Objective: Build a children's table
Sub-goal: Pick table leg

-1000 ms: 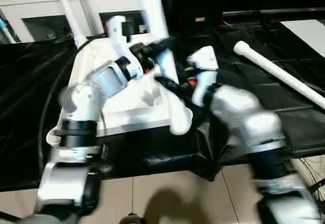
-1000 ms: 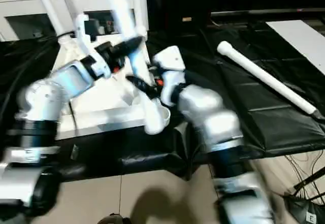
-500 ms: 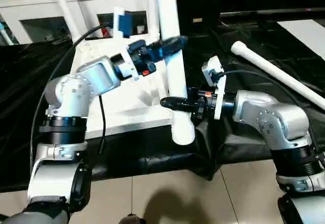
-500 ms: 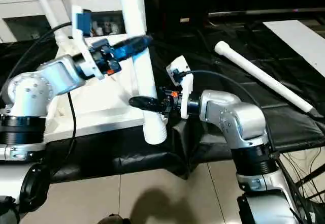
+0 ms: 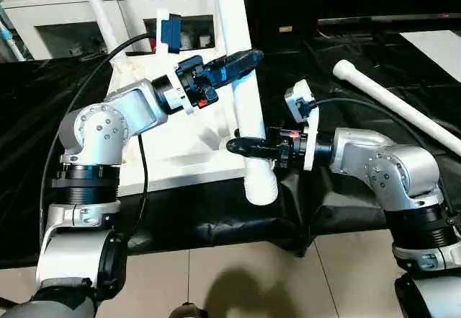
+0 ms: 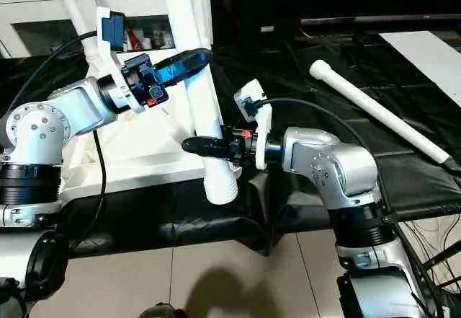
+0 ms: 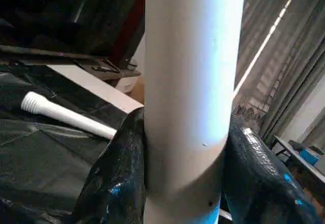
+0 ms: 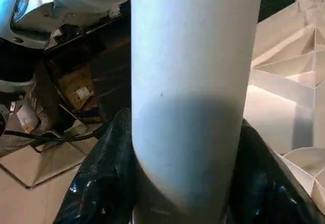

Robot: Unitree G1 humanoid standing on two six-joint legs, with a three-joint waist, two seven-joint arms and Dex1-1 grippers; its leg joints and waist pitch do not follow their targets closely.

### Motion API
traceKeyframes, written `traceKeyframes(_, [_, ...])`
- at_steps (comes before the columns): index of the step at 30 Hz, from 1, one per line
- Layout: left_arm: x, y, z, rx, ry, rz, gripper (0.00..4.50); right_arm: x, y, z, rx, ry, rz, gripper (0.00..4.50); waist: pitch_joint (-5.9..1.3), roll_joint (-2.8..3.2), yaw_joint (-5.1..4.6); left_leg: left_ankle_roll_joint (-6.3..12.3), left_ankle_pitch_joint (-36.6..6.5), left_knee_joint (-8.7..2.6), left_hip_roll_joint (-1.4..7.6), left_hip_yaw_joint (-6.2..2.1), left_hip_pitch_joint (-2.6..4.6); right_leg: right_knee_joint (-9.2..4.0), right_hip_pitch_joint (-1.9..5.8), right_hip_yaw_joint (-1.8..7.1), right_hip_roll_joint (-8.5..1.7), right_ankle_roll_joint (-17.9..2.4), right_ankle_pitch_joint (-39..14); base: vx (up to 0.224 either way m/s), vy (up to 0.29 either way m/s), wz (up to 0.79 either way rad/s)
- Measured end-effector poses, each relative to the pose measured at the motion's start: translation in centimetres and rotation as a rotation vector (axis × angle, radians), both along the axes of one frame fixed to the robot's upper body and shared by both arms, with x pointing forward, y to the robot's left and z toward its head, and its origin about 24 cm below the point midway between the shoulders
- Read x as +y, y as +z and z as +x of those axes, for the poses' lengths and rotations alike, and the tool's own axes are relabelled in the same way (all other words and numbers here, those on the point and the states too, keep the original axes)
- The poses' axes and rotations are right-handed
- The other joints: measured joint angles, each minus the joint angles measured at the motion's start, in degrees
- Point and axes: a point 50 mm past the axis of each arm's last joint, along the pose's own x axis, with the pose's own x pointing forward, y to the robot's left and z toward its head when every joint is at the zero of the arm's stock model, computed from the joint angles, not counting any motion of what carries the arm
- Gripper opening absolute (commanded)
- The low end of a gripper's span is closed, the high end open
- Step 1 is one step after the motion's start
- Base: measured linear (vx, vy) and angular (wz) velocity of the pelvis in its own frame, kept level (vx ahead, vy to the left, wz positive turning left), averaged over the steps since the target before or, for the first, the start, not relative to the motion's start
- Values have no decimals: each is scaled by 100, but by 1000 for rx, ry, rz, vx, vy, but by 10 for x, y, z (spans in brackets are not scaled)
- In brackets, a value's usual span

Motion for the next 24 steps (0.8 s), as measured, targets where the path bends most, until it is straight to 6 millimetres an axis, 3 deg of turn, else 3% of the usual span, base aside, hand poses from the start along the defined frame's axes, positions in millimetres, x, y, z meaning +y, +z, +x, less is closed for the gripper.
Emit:
traceKeyframes(2, [1, 1, 0, -1, 7, -5, 174, 2, 0, 0, -6, -7, 7, 183, 0, 0, 16, 0, 0, 0, 0, 0, 0, 0, 0, 0, 0, 0, 0, 0, 0, 0])
traceKeyframes(4, [2, 2, 4, -17, 66, 0, 230, 7, 0, 4, -30, -48, 29, 183, -3, -4, 21, -2, 1, 0, 1, -1, 1, 1, -1, 0, 1, 0, 0, 0, 0, 0])
traceKeyframes(8, [-2, -1, 9, 15, 160, 2, 250, 16, -3, 14, -99, -211, 3, 182, -3, -5, 57, -7, 4, 0, 0, -1, -1, 1, -1, 0, 0, 2, 2, 0, 0, 0])
traceKeyframes(11, [-7, -9, 17, -5, 338, 92, 269, 22, -10, 19, -81, -306, -6, 182, -5, -10, 73, -8, 4, 0, 1, -4, -3, -3, 3, -1, -1, 5, 3, 0, 0, 0])
traceKeyframes(19, [-20, -25, 28, 7, 581, 209, 272, 35, -28, 30, -73, -470, -73, 182, -5, -10, 46, -12, 6, -2, 1, -8, -4, -4, -5, 1, 0, 15, 10, 0, 0, 0])
traceKeyframes(24, [-22, -33, 31, 58, 646, 217, 272, 33, -30, 39, -154, -586, -160, 182, -5, -10, 63, -13, 7, -2, 0, -7, -6, -6, -4, 1, -1, 19, 12, 0, 0, 0])
